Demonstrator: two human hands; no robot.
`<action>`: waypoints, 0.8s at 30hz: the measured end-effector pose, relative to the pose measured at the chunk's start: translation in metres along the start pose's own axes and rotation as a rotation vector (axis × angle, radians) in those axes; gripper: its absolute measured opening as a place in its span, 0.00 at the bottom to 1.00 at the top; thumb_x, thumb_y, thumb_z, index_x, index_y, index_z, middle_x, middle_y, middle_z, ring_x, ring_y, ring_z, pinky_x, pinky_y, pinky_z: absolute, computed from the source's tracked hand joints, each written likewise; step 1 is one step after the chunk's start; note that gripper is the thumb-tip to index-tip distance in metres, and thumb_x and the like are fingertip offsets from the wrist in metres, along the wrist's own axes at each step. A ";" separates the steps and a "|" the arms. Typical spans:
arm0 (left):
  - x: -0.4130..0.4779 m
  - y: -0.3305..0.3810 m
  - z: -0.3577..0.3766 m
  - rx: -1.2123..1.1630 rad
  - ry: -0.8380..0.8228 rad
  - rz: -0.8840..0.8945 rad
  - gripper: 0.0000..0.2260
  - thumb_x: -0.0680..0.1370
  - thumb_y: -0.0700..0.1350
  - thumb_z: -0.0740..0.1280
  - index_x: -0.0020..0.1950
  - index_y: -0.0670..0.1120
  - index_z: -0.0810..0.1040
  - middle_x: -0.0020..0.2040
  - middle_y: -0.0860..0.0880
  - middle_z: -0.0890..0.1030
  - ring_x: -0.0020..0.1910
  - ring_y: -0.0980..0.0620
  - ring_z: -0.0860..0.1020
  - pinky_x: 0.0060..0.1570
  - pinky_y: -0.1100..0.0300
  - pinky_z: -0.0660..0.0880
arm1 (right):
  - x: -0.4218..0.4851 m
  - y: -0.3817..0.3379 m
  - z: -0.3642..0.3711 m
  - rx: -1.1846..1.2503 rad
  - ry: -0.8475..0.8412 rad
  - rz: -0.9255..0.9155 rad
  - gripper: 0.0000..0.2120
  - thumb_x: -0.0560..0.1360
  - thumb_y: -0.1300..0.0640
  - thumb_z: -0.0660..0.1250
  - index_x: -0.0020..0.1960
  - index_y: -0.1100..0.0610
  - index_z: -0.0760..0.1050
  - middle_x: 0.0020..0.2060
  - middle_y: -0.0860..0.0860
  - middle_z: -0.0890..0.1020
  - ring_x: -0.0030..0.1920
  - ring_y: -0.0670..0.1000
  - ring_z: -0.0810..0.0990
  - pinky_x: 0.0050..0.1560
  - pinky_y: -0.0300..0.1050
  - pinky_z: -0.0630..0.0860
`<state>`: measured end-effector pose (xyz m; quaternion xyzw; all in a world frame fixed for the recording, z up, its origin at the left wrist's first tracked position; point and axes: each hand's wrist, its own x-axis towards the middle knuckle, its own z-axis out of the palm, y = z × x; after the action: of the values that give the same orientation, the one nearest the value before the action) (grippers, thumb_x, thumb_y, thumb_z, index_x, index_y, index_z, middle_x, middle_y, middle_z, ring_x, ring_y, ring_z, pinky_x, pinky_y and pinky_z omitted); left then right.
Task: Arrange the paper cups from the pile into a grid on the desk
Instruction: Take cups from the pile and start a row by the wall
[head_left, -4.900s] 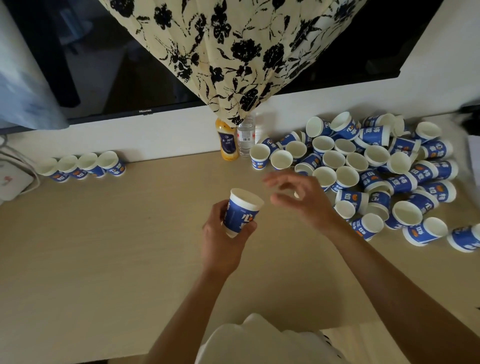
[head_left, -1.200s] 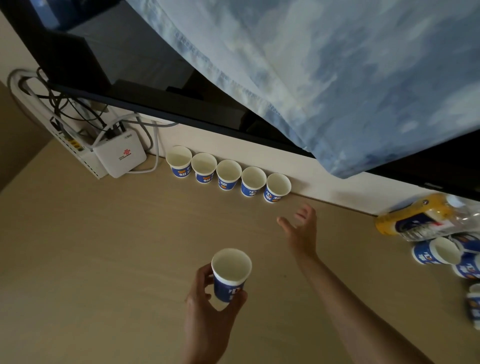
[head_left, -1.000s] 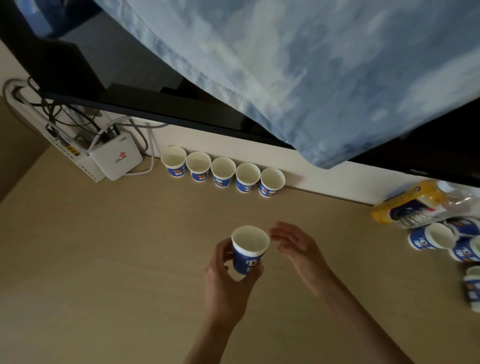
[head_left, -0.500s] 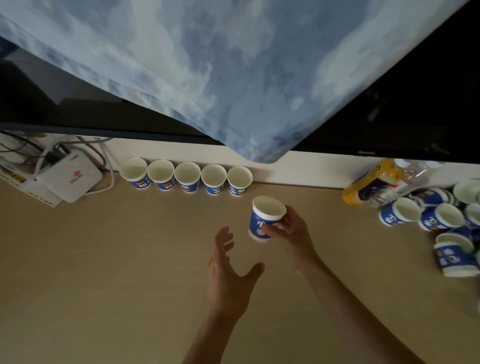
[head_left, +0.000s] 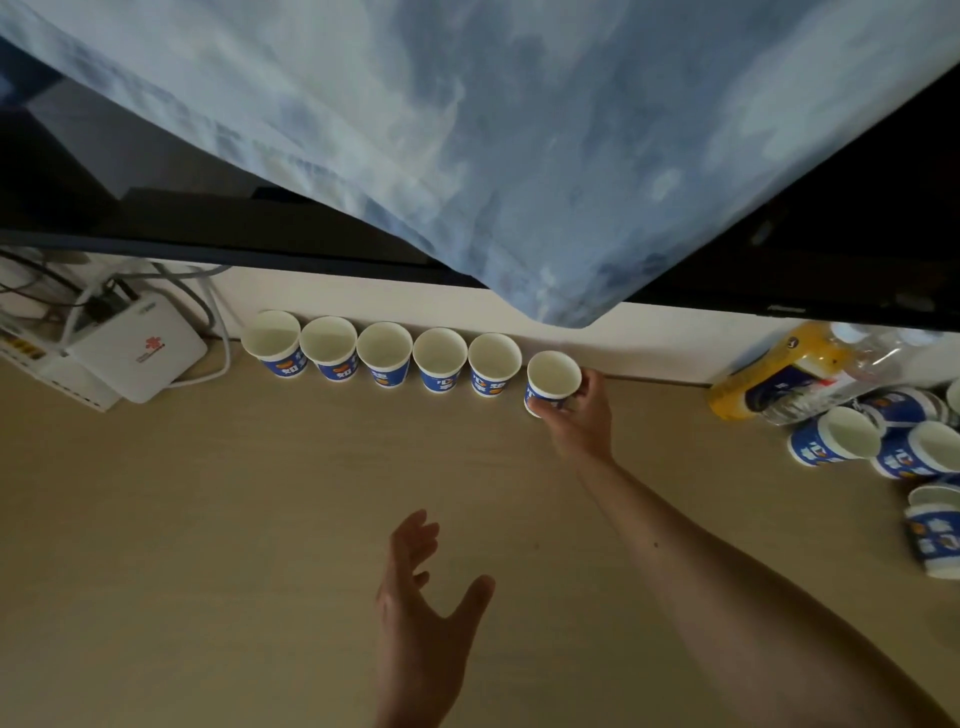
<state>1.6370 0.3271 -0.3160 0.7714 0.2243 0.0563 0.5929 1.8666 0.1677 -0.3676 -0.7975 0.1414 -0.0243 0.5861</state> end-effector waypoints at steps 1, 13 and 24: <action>0.000 -0.001 -0.001 -0.001 0.001 0.001 0.39 0.64 0.39 0.83 0.70 0.54 0.70 0.60 0.59 0.79 0.60 0.62 0.77 0.56 0.56 0.76 | 0.002 0.002 0.002 0.000 0.003 0.000 0.30 0.63 0.60 0.82 0.60 0.55 0.72 0.51 0.50 0.83 0.46 0.52 0.83 0.42 0.39 0.77; -0.007 -0.006 -0.004 -0.001 0.033 -0.002 0.38 0.63 0.40 0.83 0.68 0.57 0.70 0.59 0.59 0.80 0.59 0.62 0.78 0.54 0.58 0.76 | 0.018 0.009 0.015 -0.008 -0.013 -0.077 0.27 0.65 0.62 0.80 0.58 0.52 0.72 0.49 0.48 0.84 0.47 0.51 0.83 0.45 0.41 0.79; -0.026 0.025 0.013 -0.001 -0.044 0.001 0.36 0.66 0.39 0.81 0.68 0.55 0.70 0.59 0.59 0.79 0.59 0.63 0.77 0.56 0.56 0.75 | -0.051 0.027 -0.046 0.070 0.041 0.045 0.37 0.66 0.68 0.79 0.70 0.60 0.66 0.61 0.55 0.76 0.60 0.53 0.78 0.41 0.28 0.76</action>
<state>1.6255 0.3001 -0.2919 0.7722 0.2105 0.0398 0.5982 1.8028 0.1301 -0.3725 -0.7724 0.1705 -0.0324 0.6109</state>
